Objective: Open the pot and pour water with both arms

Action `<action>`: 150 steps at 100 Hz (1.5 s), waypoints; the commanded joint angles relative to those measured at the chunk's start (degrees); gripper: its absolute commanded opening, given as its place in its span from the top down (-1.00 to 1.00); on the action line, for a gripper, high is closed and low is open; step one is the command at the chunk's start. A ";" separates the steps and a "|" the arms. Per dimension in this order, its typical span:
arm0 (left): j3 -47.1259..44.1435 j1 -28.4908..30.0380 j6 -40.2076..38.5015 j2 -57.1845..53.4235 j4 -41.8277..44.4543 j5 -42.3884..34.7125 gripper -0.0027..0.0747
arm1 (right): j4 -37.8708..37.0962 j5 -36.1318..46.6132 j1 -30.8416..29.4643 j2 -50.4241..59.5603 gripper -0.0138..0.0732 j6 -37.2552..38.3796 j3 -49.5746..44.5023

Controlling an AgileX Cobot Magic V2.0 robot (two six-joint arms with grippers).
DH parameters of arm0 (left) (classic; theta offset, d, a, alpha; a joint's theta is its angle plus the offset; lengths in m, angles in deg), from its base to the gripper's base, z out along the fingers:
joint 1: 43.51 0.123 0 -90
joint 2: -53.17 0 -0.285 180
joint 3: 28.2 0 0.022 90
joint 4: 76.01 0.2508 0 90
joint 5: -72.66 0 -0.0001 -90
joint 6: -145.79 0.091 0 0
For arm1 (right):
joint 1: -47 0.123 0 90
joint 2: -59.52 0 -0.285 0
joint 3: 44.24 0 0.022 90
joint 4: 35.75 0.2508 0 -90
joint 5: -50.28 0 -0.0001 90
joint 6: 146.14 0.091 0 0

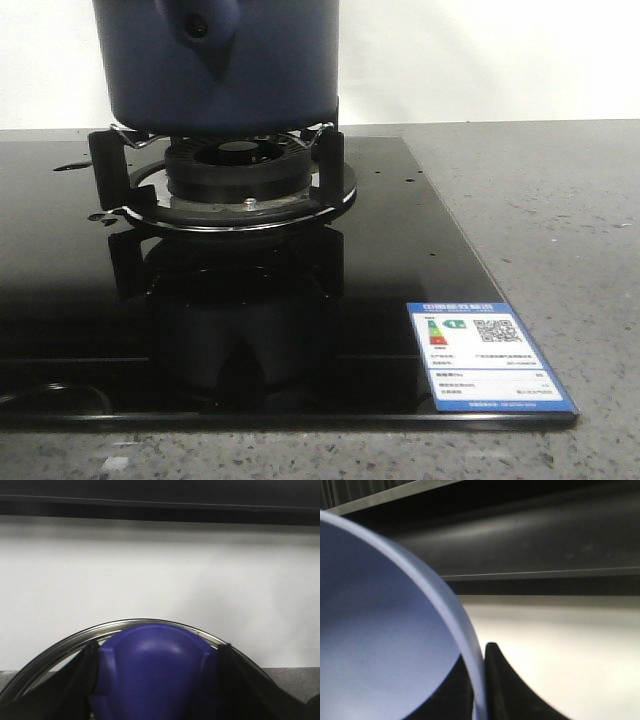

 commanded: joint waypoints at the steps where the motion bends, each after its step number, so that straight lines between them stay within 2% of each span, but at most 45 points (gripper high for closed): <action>1: 2.07 0.12 -0.11 -1.62 -1.03 -5.67 0.09 | -0.63 6.50 0.08 3.31 0.78 -0.26 1.82; 45: 2.07 0.12 -0.11 -1.62 -1.86 -5.67 0.09 | -1.06 15.91 0.08 3.31 0.78 -0.26 1.82; 113: 2.07 0.12 -0.11 -1.62 -1.86 -5.67 0.09 | -1.64 15.00 0.08 3.31 0.78 -0.26 1.82; 123: 2.07 -0.39 -0.11 -1.62 -2.18 -5.67 0.09 | -1.76 10.47 0.08 4.69 0.78 -0.36 1.92; 137: 2.07 -3.82 -0.11 -1.62 -2.33 -5.78 0.09 | -1.76 -2.12 -1.70 9.43 0.78 -3.44 2.04; 144: 2.07 -6.11 -0.11 -1.62 -2.33 -6.09 0.09 | -1.65 -12.04 -3.76 12.60 0.78 -4.30 2.43; 150: 2.07 -7.89 -0.11 -1.62 -2.33 -6.45 0.09 | -1.65 -24.42 -6.79 14.80 0.78 -4.30 3.67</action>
